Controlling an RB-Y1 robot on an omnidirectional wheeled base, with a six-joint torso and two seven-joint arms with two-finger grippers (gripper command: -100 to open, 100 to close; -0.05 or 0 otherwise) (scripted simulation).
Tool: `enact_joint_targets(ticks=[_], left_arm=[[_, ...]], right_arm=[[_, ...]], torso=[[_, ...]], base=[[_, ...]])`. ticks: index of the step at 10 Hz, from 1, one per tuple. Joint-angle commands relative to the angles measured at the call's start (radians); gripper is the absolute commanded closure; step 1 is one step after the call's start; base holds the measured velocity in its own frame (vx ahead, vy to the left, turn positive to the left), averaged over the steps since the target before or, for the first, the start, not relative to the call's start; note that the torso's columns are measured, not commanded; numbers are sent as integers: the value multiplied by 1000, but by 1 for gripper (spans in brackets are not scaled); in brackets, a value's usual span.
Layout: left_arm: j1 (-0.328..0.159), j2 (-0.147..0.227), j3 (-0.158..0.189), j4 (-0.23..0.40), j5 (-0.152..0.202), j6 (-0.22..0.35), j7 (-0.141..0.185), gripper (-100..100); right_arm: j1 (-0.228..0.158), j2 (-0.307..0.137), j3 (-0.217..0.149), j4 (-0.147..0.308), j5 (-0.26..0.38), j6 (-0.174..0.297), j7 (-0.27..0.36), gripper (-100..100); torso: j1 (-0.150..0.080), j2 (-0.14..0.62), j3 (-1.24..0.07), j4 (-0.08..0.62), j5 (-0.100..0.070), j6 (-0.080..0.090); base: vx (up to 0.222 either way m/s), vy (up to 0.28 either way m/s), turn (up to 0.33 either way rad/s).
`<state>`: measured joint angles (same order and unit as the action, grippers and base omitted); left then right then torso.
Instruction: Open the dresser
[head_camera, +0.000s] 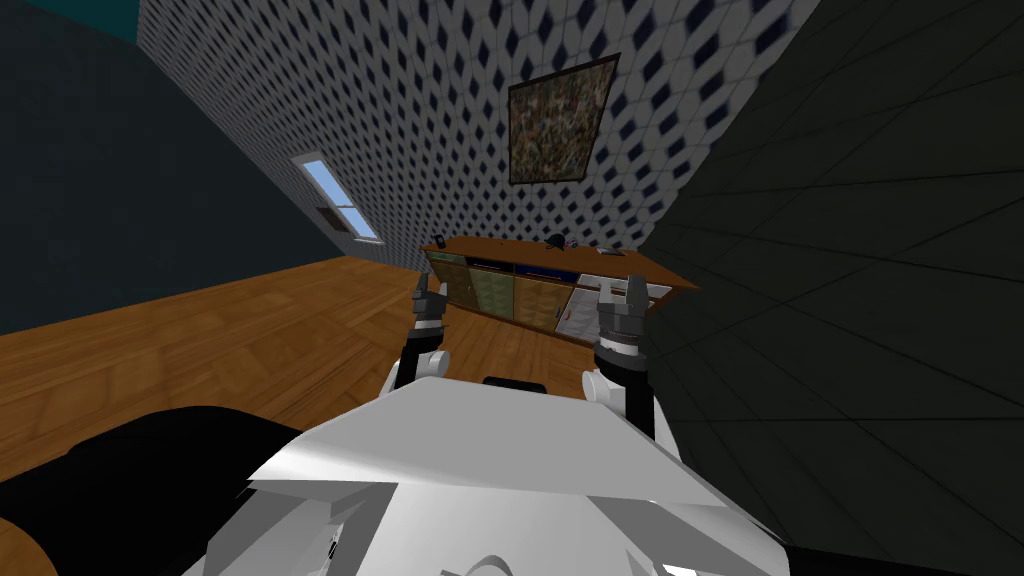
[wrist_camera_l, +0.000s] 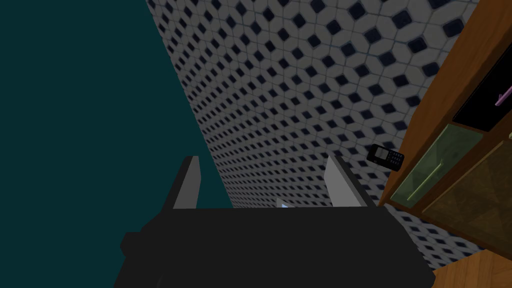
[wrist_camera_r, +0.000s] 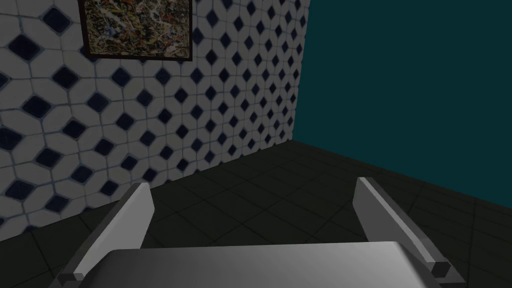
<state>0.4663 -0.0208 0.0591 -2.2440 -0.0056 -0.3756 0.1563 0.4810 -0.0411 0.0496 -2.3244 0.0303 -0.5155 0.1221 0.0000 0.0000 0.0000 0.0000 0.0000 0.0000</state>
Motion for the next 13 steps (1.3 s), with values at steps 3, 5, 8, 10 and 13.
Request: enact_joint_targets(ticks=[3, 5, 8, 10, 13], left_arm=[[0, 0, 0, 0, 0, 0, 0, 0], [0, 0, 0, 0, 0, 0, 0, 0], [0, 0, 0, 0, 0, 0, 0, 0], [-4, 39, -2, 3, -1, 6, 0, -100], [-18, 111, -8, 16, -3, 28, -2, -100]], right_arm=[[0, 0, 0, 0, 0, 0, 0, 0], [0, 0, 0, 0, 0, 0, 0, 0], [0, 0, 0, 0, 0, 0, 0, 0], [0, 0, 0, 0, 0, 0, 0, 0], [0, 0, 0, 0, 0, 0, 0, 0]], torso=[[0, 175, -351, 176, 0, 0], [0, 322, -644, 322, 0, 0], [0, 544, -1087, 544, 0, 0], [0, 691, -1382, 691, 0, 0], [-1, 735, -1476, 736, 0, 0]], base=[[0, 0, 0], [0, 0, 0], [0, 0, 0], [14, -5, -12], [66, -32, -39]])
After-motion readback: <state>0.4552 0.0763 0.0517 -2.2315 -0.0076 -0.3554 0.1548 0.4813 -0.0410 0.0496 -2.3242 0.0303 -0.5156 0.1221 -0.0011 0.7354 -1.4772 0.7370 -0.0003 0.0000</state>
